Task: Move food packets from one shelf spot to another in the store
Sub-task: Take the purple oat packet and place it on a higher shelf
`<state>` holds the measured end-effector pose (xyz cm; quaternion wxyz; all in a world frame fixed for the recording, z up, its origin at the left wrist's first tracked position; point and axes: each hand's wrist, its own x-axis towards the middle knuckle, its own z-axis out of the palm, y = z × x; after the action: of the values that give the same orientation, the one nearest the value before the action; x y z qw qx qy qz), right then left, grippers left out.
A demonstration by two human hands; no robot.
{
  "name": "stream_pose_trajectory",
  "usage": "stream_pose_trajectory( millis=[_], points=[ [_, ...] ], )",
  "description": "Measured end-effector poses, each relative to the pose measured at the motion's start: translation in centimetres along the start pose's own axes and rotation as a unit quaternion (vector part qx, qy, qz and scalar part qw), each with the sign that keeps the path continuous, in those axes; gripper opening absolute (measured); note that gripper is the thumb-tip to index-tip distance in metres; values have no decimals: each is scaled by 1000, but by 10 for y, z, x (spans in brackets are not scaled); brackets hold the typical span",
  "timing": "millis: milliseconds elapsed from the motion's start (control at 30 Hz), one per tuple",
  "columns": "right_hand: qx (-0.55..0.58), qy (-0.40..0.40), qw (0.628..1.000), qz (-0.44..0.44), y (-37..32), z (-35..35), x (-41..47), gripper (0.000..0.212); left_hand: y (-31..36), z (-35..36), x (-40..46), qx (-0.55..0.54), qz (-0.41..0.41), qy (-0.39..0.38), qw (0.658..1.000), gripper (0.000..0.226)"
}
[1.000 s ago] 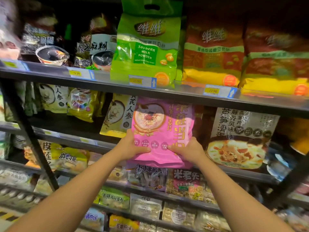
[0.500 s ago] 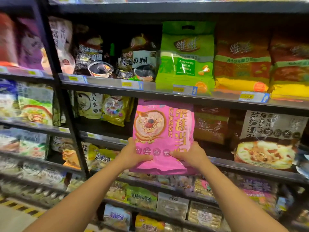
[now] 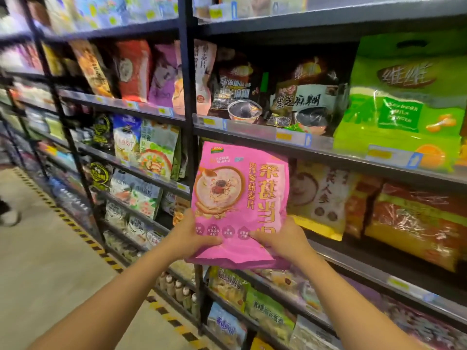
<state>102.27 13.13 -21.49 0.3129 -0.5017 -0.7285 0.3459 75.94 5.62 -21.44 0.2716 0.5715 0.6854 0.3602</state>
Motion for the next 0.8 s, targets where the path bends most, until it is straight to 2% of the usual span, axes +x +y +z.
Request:
stream_pose_trajectory(
  millis=[167,333,433,533,667,800],
  points=[
    [-1,-53,999,-11,-31,43,49,49,-22,-44,-9,-14,-65,67,996,118],
    [-16,-110,994,-22,-58,81,91,74,-36,-72,-18,-22,-87,142,986,102],
    [-24,-134,989,-60,-75,100,107,69,-45,-84,-23,-43,-119,176,976,116],
    [1,-152,982,-115,-89,117,122,54,-58,-93,-27,-57,-133,215,966,110],
    [-15,-147,983,-109,-117,139,136,60,-75,-111,-22,-71,-127,251,957,107],
    [-13,-155,980,-126,-138,169,154,50,-93,-144,-11,-82,-102,263,956,109]
  ],
)
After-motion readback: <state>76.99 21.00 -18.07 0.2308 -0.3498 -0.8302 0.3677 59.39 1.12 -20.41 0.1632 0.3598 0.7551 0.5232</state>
